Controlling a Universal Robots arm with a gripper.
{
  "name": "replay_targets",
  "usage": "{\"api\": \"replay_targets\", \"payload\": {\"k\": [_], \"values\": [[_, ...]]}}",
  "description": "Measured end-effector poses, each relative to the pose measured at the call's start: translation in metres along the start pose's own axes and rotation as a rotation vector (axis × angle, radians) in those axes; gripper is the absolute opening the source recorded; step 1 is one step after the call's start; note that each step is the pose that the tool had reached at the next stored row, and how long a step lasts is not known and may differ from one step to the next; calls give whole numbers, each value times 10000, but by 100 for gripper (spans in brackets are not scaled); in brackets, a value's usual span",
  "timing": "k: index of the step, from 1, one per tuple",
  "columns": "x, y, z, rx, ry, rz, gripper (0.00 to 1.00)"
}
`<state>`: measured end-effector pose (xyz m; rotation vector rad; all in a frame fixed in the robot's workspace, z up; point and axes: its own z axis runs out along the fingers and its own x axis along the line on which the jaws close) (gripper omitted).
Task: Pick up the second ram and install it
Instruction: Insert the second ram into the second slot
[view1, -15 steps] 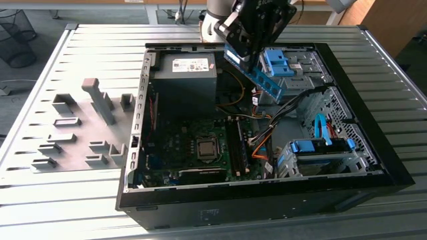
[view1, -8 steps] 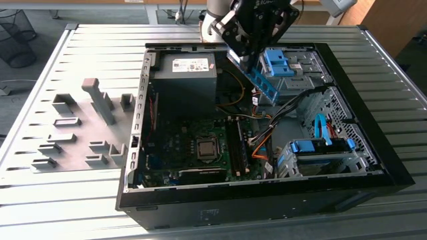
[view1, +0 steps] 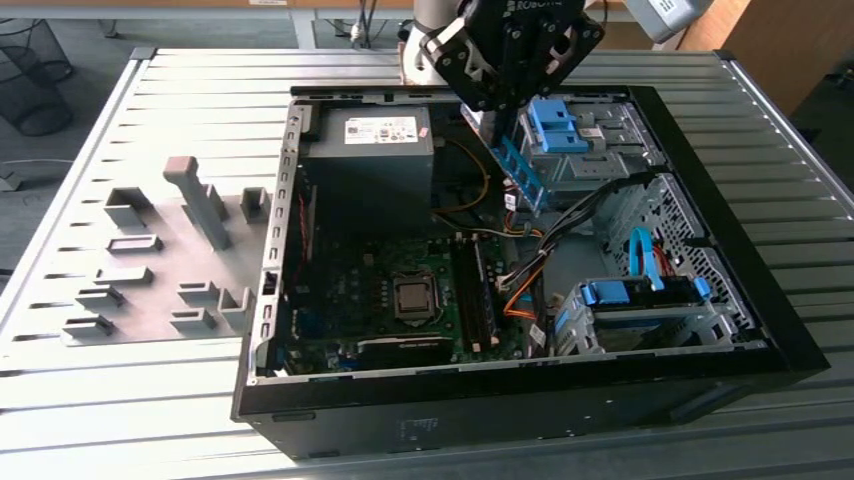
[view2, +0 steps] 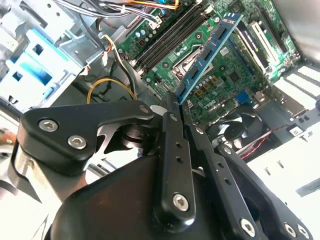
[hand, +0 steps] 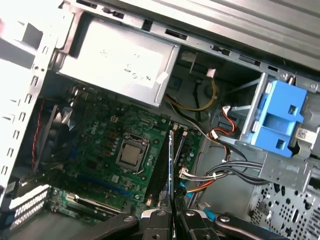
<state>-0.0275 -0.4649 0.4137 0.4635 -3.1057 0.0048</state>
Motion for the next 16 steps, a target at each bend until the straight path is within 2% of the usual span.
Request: {"api": "replay_targets", "payload": {"k": [10, 16], "values": [[0, 0, 0, 1, 0, 27, 14], [0, 0, 2, 9, 5, 648, 14]]}}
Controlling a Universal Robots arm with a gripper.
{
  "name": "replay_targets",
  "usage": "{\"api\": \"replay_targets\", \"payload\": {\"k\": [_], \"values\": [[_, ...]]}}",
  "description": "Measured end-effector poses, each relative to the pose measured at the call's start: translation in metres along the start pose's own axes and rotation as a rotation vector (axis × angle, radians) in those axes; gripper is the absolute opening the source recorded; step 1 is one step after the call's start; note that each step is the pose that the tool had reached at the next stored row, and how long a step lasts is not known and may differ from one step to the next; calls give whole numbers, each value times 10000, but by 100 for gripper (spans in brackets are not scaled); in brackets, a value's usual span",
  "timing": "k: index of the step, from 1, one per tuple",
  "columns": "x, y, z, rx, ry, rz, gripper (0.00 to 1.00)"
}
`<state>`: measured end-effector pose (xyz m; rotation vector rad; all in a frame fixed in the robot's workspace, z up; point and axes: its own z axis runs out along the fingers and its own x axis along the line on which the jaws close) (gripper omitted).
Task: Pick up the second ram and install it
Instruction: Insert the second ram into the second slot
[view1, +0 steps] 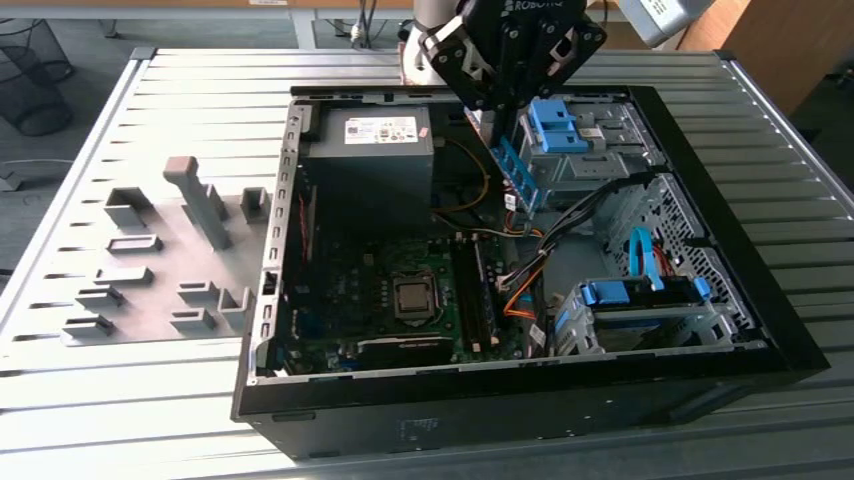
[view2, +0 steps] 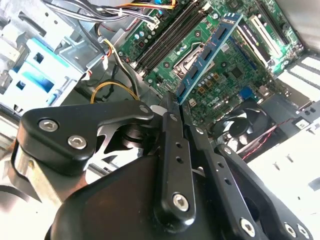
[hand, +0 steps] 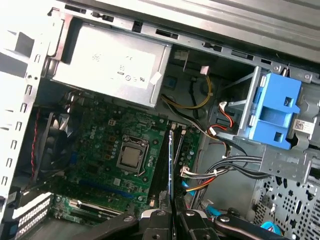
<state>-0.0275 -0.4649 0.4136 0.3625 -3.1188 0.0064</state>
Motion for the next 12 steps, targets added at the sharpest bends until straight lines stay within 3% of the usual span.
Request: {"api": "replay_targets", "payload": {"k": [12], "values": [[0, 0, 1, 1, 0, 92, 14]]}}
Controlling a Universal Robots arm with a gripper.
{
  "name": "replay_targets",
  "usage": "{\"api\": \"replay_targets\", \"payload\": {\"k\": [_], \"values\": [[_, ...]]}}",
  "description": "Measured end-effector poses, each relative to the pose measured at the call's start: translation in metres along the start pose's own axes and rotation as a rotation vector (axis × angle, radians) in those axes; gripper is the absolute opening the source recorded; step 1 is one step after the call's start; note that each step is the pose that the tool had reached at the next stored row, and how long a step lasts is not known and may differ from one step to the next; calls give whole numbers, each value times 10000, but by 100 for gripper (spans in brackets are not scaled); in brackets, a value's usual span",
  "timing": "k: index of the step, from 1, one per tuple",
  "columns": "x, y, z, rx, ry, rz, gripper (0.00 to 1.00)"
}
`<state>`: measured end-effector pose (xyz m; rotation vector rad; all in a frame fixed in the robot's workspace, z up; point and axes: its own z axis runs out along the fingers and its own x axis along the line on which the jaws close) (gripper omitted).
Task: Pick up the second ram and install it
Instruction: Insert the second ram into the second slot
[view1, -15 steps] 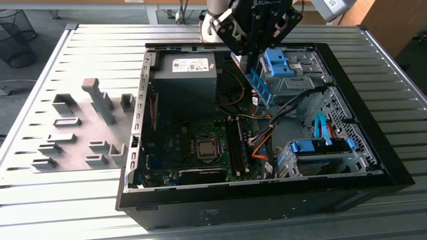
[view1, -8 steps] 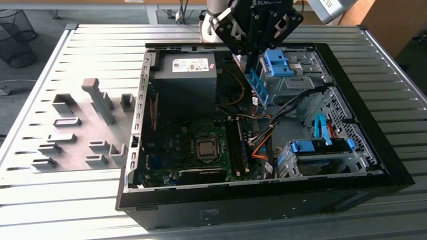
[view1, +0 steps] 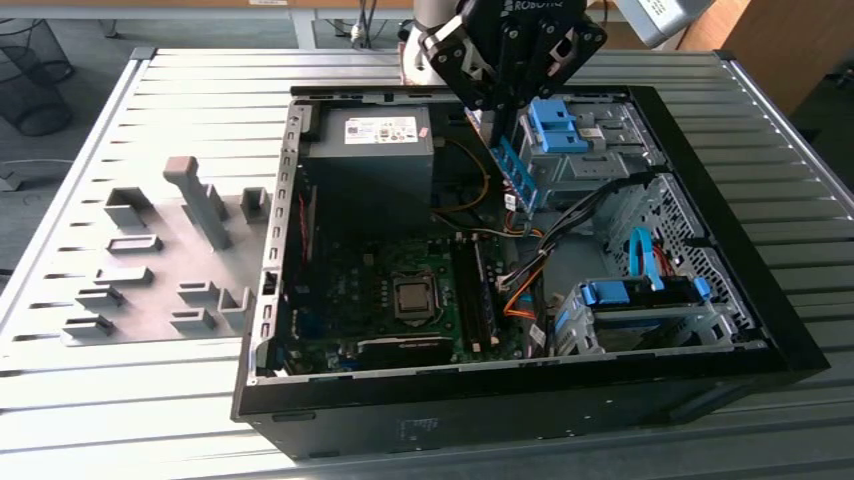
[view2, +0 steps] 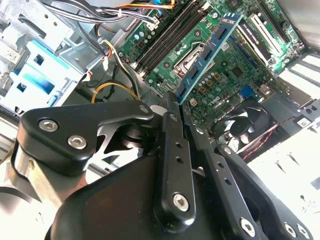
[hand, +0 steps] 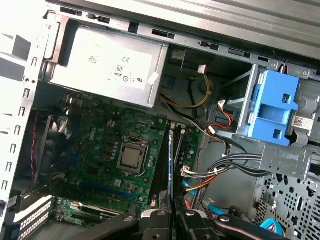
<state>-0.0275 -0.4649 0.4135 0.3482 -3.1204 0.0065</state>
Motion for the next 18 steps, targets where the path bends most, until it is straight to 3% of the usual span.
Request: {"api": "replay_targets", "payload": {"k": [18], "values": [[0, 0, 1, -1, 2, 472, 14]]}}
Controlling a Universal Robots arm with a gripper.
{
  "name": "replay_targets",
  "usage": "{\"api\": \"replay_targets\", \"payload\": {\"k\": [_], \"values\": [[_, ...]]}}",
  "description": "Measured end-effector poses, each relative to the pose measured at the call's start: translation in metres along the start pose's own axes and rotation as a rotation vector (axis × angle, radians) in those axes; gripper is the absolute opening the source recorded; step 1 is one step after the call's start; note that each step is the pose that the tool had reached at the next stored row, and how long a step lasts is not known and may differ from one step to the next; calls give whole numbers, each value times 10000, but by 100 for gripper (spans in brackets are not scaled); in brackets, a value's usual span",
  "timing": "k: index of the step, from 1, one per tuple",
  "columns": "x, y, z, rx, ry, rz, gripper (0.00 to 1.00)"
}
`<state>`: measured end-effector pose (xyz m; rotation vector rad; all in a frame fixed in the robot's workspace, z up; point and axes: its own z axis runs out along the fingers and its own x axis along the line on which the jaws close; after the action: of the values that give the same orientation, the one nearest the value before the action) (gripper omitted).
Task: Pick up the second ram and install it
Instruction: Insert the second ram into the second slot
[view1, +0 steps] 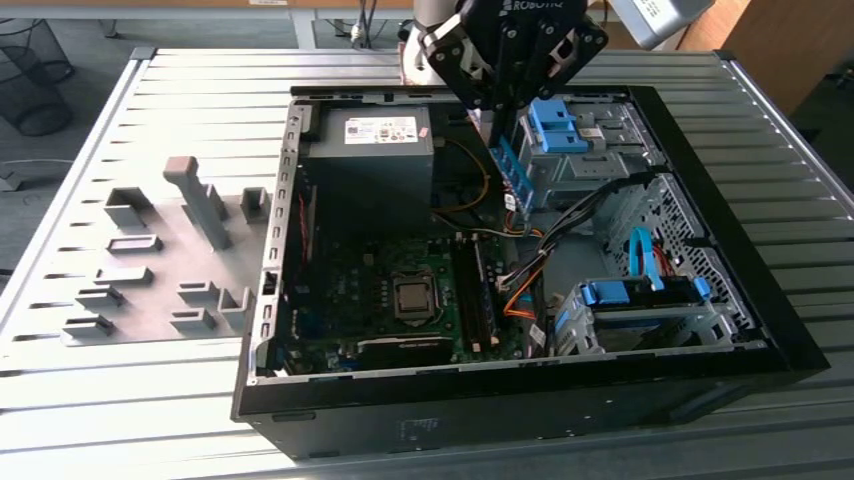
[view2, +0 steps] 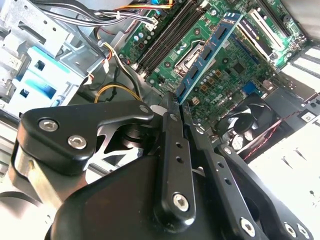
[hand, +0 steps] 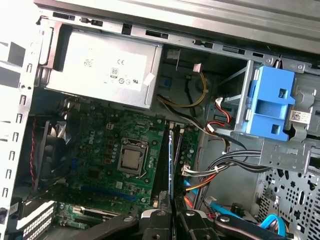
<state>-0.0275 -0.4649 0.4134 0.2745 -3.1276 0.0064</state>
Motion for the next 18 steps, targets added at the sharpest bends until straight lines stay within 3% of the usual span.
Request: {"api": "replay_targets", "payload": {"k": [6, 13, 18], "values": [[0, 0, 2, -2, 1, 341, 14], [0, 0, 5, 2, 6, 1452, 14], [0, 0, 11, 1, 6, 1493, 14]]}}
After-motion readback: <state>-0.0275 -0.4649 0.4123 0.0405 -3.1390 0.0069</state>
